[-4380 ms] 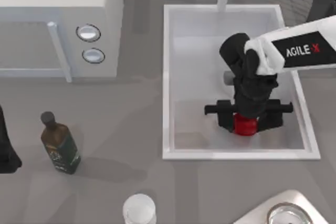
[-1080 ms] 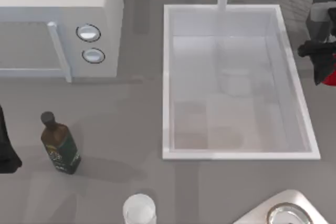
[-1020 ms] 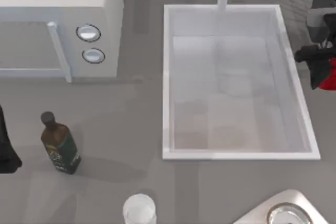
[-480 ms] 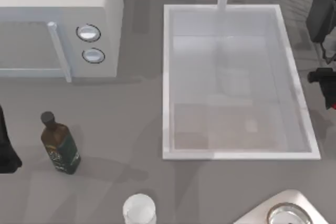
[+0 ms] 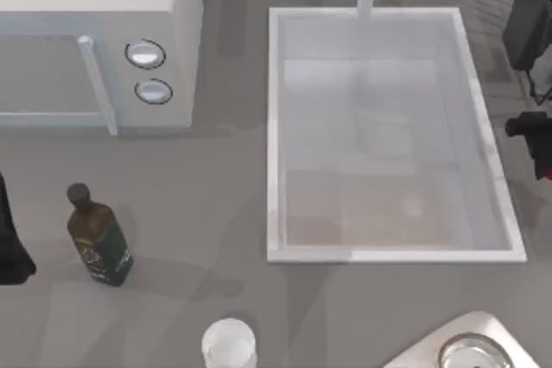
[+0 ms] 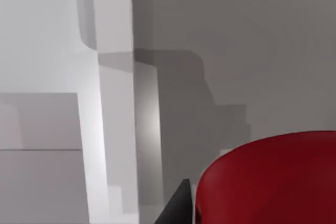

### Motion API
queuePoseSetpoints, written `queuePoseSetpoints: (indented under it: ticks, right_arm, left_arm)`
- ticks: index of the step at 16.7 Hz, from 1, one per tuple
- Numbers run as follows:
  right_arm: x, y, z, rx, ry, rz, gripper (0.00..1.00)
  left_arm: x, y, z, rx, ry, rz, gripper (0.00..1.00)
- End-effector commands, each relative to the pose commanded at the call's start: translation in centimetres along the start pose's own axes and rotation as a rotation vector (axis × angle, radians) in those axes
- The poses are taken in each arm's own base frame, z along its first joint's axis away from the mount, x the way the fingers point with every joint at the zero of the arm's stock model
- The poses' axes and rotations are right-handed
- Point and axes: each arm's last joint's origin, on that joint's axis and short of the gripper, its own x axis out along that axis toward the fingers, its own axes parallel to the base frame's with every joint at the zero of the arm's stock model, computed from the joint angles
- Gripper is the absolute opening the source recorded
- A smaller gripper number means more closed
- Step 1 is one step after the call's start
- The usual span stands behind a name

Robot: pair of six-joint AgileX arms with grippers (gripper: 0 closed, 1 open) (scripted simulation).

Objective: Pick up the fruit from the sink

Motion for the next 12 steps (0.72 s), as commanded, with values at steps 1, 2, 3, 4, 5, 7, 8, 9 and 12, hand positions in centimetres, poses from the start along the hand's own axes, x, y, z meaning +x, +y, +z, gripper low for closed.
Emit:
queuePoseSetpoints:
  ticks: [1,2,3,4,5,7,8,9,12]
  right_arm:
    - [0.0,0.0,0.0,0.0,0.0,0.0,0.6]
    - [0.0,0.0,0.0,0.0,0.0,0.0,0.68]
    - [0.0,0.0,0.0,0.0,0.0,0.0,0.75]
    - [0.0,0.0,0.0,0.0,0.0,0.0,0.83]
    - [0.0,0.0,0.0,0.0,0.0,0.0,0.9]
    - [0.0,0.0,0.0,0.0,0.0,0.0,1.0]
    - [0.0,0.0,0.0,0.0,0.0,0.0,1.0]
    - [0.0,0.0,0.0,0.0,0.0,0.0,1.0]
    - [0.0,0.0,0.0,0.0,0.0,0.0,1.0]
  left_arm:
    - [0.0,0.0,0.0,0.0,0.0,0.0,1.0]
    - [0.0,0.0,0.0,0.0,0.0,0.0,1.0]
    - [0.0,0.0,0.0,0.0,0.0,0.0,1.0]
    - [0.0,0.0,0.0,0.0,0.0,0.0,1.0]
    - [0.0,0.0,0.0,0.0,0.0,0.0,1.0]
    - [0.0,0.0,0.0,0.0,0.0,0.0,1.0]
    - [0.0,0.0,0.0,0.0,0.0,0.0,1.0]
    - [0.0,0.0,0.0,0.0,0.0,0.0,1.0]
    - [0.0,0.0,0.0,0.0,0.0,0.0,1.0]
